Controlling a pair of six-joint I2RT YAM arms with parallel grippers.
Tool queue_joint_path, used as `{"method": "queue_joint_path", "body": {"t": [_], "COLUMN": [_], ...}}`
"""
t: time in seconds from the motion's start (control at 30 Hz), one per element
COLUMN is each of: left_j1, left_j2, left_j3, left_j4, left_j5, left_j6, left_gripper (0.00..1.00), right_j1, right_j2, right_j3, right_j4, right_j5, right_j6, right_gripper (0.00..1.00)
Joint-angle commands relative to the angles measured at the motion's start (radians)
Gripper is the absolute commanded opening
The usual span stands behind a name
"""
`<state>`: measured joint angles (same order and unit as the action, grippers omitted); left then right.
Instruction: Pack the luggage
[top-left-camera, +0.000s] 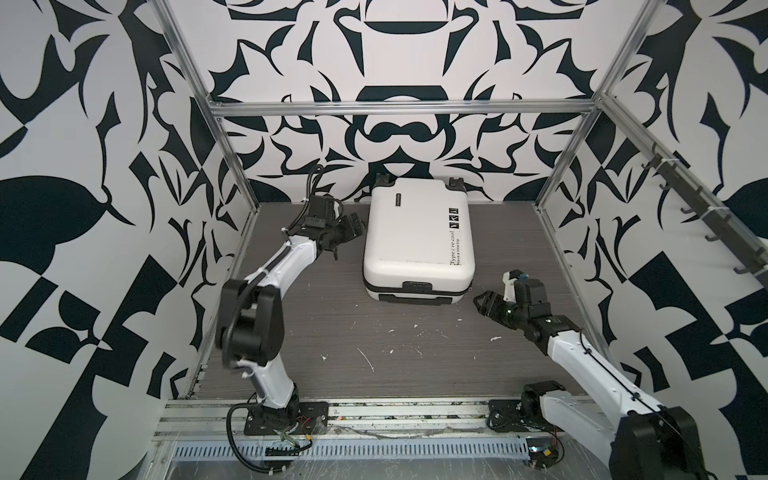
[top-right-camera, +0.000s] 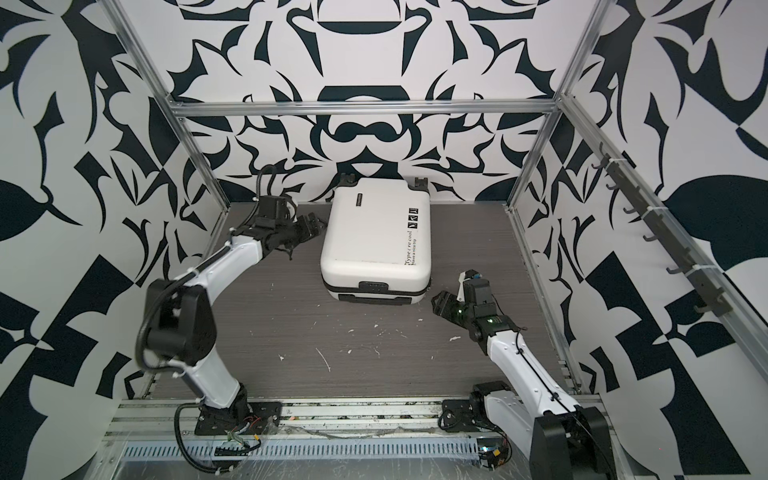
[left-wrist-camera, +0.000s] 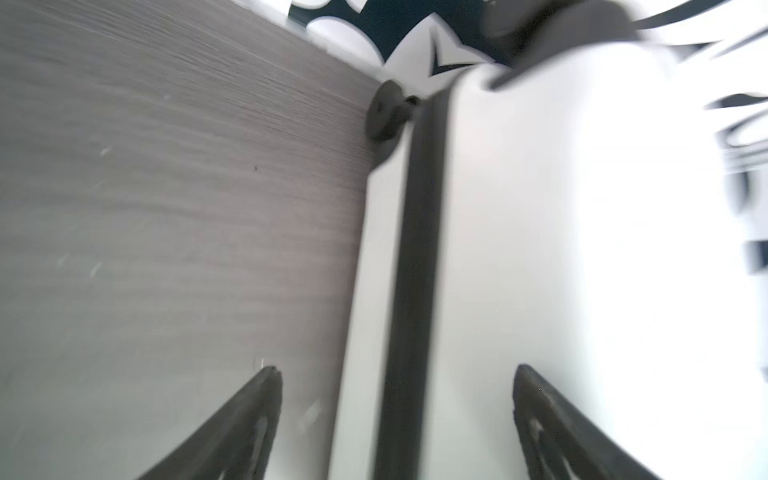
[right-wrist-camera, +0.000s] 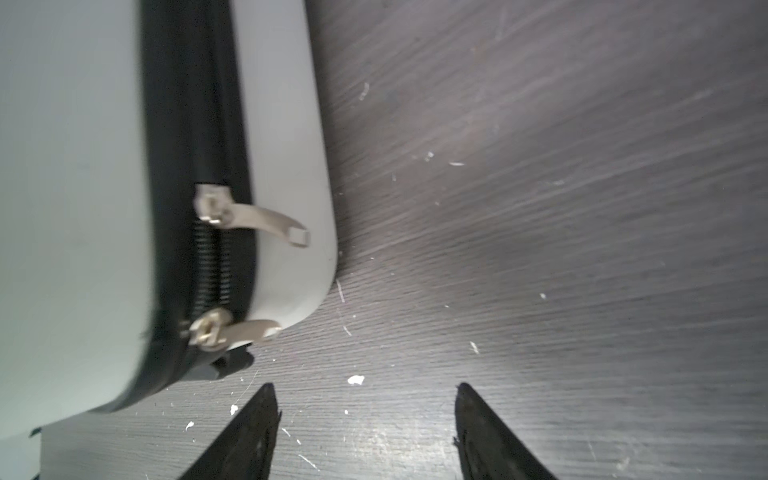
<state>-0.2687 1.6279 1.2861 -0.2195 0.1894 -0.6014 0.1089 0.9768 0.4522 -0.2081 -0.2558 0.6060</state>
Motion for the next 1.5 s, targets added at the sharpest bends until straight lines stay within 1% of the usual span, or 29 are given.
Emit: {"method": "queue_joint_path", "body": {"t": [0.0,0.07,0.13,0.23,0.27,0.37,0.4,0.47,0.5,0.63,0.7,0.8,0.93,1.07,1.27,1.47], "left_j1": [-0.04,-0.108,-0.203,-0.375,-0.445,-0.638,-0.698,-0.774,-0.795,-0.802,-0.802,-0.801,-0.777,-0.748,-0.713,-0.649], "left_j2": [-0.248,-0.387,-0.495,-0.611,-0.639,-0.689,-0.694,-0.68,-0.665,-0.583,-0.54,-0.466,-0.382,-0.361,-0.363,-0.372], "left_j3": [-0.141,-0.265,-0.367,-0.499,-0.541,-0.611,-0.632,-0.657,-0.676,-0.777,-0.801,-0.782,-0.776,-0.797,-0.821,-0.841], "left_j4": [0.003,0.0,-0.025,-0.053,-0.055,-0.073,-0.056,-0.019,0.019,0.273,0.376,0.451,0.562,0.618,0.613,0.619], "left_j5": [-0.046,-0.086,-0.142,-0.229,-0.272,-0.408,-0.453,-0.51,-0.524,-0.517,-0.534,-0.55,-0.514,-0.499,-0.489,-0.456], "left_j6": [-0.053,-0.094,-0.141,-0.278,-0.331,-0.459,-0.496,-0.56,-0.587,-0.695,-0.717,-0.719,-0.736,-0.76,-0.759,-0.747], "left_gripper": [0.89,0.89,0.89,0.89,0.89,0.88,0.88,0.88,0.88,0.89,0.89,0.92,0.93,0.93,0.92,0.92], "right_j1": [-0.04,-0.062,-0.077,-0.08,-0.08,-0.081,-0.08,-0.078,-0.074,-0.034,-0.003,0.053,0.121,0.191,0.294,0.394], "right_j2": [0.037,0.083,0.135,0.215,0.239,0.29,0.303,0.325,0.334,0.335,0.331,0.33,0.337,0.348,0.384,0.429], "right_j3": [-0.01,-0.008,-0.003,0.022,0.033,0.056,0.062,0.068,0.072,0.075,0.077,0.078,0.072,0.087,0.132,0.185], "right_j4": [0.069,0.106,0.153,0.224,0.244,0.291,0.305,0.331,0.338,0.347,0.348,0.347,0.37,0.378,0.379,0.381], "right_j5": [-0.049,-0.063,-0.084,-0.116,-0.122,-0.128,-0.128,-0.133,-0.134,-0.113,-0.093,-0.059,-0.025,0.01,0.056,0.099], "right_j6": [0.029,0.049,0.076,0.112,0.126,0.157,0.167,0.183,0.19,0.207,0.212,0.216,0.237,0.245,0.257,0.266], "right_gripper": [0.66,0.65,0.68,0.69,0.69,0.69,0.68,0.68,0.67,0.67,0.67,0.67,0.67,0.66,0.66,0.65]}}
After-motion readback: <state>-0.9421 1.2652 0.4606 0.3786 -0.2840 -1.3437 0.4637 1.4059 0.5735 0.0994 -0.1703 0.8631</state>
